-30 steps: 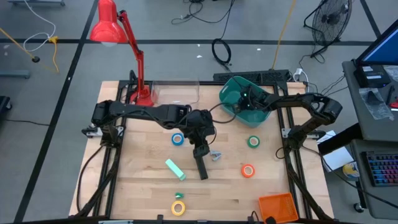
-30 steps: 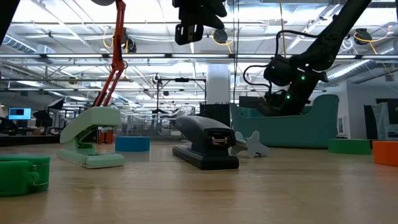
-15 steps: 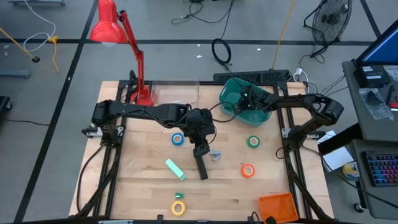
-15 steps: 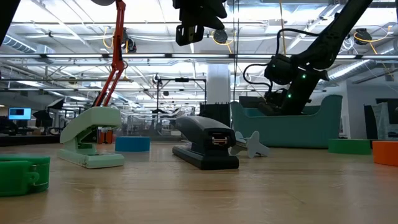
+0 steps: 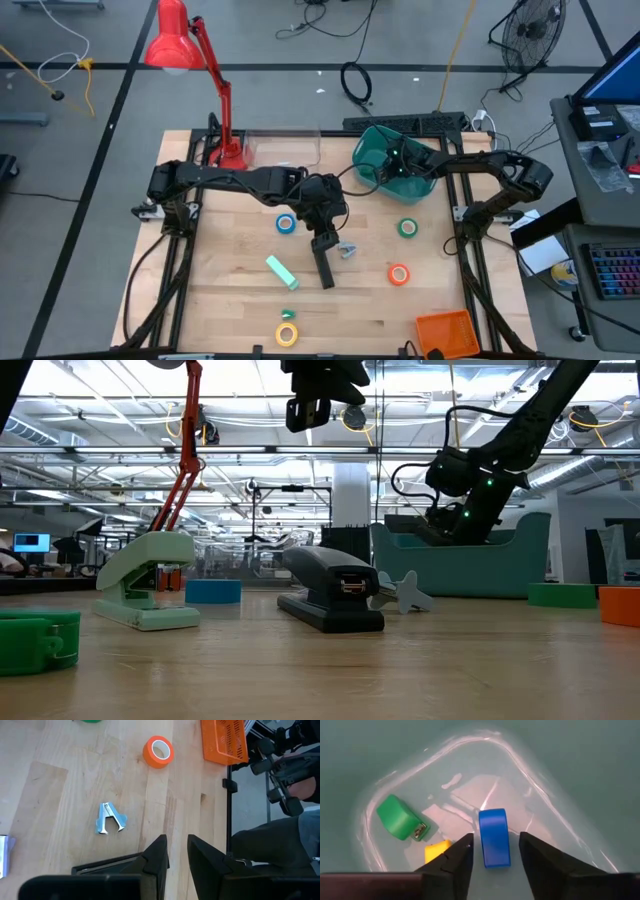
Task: Pick and place Stapler, Stapler remover, tape
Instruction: Put the light blue stapler remover into the orange bin
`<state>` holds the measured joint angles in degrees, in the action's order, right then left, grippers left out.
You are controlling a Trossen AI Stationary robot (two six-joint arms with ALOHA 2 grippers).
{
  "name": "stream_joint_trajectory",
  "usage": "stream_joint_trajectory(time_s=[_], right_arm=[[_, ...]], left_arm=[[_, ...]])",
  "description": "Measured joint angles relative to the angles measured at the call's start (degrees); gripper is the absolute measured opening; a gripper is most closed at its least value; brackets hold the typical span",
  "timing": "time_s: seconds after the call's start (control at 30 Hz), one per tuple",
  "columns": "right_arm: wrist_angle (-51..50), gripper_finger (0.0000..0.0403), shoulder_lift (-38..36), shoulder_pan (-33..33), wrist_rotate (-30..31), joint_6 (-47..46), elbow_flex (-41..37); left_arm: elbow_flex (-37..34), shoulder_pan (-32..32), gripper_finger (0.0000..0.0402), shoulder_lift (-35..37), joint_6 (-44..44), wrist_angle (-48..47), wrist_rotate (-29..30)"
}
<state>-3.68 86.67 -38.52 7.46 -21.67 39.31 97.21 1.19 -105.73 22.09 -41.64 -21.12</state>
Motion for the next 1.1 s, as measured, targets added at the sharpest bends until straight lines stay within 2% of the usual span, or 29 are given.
stream_joint_trajectory(time_s=[0.23,0.57,0.67,0.77,0.93,1.1], right_arm=[[0.21,0.019,-1.17,0.0,-0.13,-1.52,0.0],[2.67,0.018,-10.52,0.0,-4.87,-2.82,0.94],[2.99,0.0176,-14.88,0.0,-9.47,-3.14,0.94],[3.03,0.0176,-20.09,0.25,-17.09,-3.35,0.94],[2.85,0.0175,-29.65,2.17,-29.32,-9.28,0.96],[1.57,0.0173,-39.44,6.38,-35.3,-16.82,0.98]], left_arm=[[0.0,0.0,0.0076,0.0,0.07,-0.01,0.13],[0.0,-0.61,0.0076,0.0,-0.11,0.09,0.16],[0.0,-1.19,0.0076,0.21,-0.28,0.31,0.04],[-0.04,-1.77,0.0076,0.96,-0.45,1.32,-0.32],[0.07,-2.75,0.0076,3.69,-0.94,2.2,-0.74],[0.04,-3.73,0.0076,6.88,-2.91,0.22,1.21]])
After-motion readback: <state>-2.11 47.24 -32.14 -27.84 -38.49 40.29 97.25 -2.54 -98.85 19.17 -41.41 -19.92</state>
